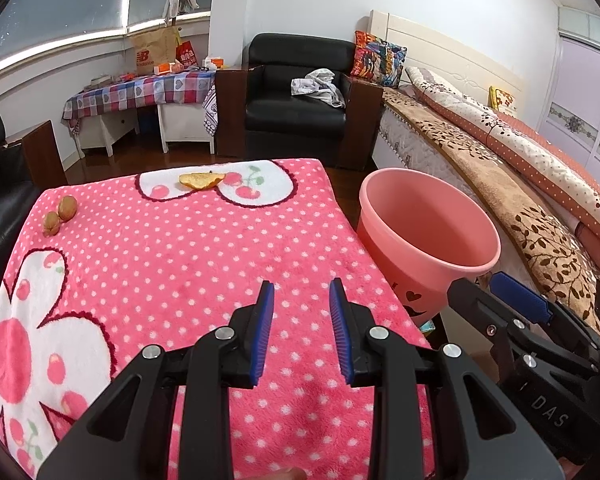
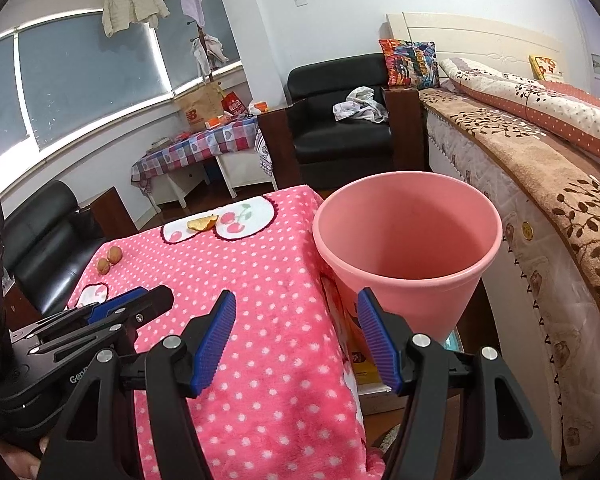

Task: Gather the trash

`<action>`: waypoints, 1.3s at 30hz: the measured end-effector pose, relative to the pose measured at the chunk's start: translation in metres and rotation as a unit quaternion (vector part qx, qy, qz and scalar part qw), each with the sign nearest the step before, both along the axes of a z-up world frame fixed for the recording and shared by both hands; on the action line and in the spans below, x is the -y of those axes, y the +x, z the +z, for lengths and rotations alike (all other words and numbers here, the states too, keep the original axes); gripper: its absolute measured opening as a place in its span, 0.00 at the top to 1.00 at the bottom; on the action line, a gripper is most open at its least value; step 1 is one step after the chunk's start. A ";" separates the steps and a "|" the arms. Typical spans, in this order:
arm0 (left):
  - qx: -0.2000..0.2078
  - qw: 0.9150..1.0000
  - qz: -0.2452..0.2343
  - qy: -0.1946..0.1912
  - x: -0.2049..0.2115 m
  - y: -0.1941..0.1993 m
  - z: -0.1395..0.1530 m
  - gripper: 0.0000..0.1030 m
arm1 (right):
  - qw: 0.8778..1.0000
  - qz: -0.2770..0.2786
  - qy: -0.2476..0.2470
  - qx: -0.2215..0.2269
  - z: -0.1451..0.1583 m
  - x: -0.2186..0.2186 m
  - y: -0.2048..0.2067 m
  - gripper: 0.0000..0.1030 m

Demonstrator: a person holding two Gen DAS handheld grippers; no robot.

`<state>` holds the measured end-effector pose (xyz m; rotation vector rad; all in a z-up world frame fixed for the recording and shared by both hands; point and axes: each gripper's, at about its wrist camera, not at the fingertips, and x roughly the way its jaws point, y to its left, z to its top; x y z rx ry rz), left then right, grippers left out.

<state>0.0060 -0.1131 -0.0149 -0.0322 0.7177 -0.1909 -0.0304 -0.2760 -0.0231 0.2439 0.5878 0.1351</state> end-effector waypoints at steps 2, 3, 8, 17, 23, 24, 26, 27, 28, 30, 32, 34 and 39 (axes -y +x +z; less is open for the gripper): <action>0.000 1.000 0.001 0.000 0.000 0.001 0.000 0.72 | 1.000 -0.001 0.001 -0.001 -0.001 0.000 0.000 0.40; 0.000 1.000 0.000 0.000 0.000 0.000 0.000 0.72 | 1.000 -0.001 0.001 -0.001 -0.001 0.000 0.000 0.39; -0.003 1.000 0.000 -0.001 0.000 0.001 -0.002 0.72 | 1.000 0.000 0.002 -0.005 -0.004 0.000 0.001 0.39; -0.005 1.000 0.000 0.001 0.000 0.001 -0.003 0.72 | 1.000 0.001 0.002 -0.007 -0.005 0.001 0.001 0.39; -0.006 1.000 0.000 0.000 0.000 0.002 -0.004 0.72 | 1.000 0.001 0.003 -0.008 -0.007 0.001 0.002 0.39; -0.006 1.000 0.000 0.000 0.000 0.002 -0.005 0.72 | 1.000 0.001 0.003 -0.008 -0.007 0.001 0.002 0.39; -0.006 1.000 0.000 0.001 0.000 0.002 -0.006 0.72 | 1.000 0.001 0.002 -0.008 -0.007 0.001 0.002 0.39; -0.006 1.000 0.000 0.000 0.000 0.002 -0.006 0.72 | 1.000 0.001 0.002 -0.008 -0.007 0.001 0.002 0.39; -0.006 1.000 0.000 0.000 0.000 0.002 -0.006 0.72 | 1.000 0.001 0.002 -0.007 -0.008 0.001 0.002 0.39; -0.007 1.000 0.000 0.000 0.000 0.002 -0.006 0.72 | 1.000 0.001 0.003 -0.007 -0.008 0.001 0.002 0.39; -0.007 1.000 0.001 0.001 0.000 0.002 -0.007 0.72 | 1.000 0.000 0.003 -0.006 -0.008 0.002 0.001 0.39; -0.006 1.000 0.001 0.000 0.000 0.002 -0.007 0.72 | 1.000 0.000 0.003 -0.004 -0.009 0.002 0.001 0.39; -0.007 1.000 0.002 -0.001 -0.002 0.002 -0.007 0.72 | 1.000 -0.005 -0.002 0.005 -0.006 0.002 -0.001 0.40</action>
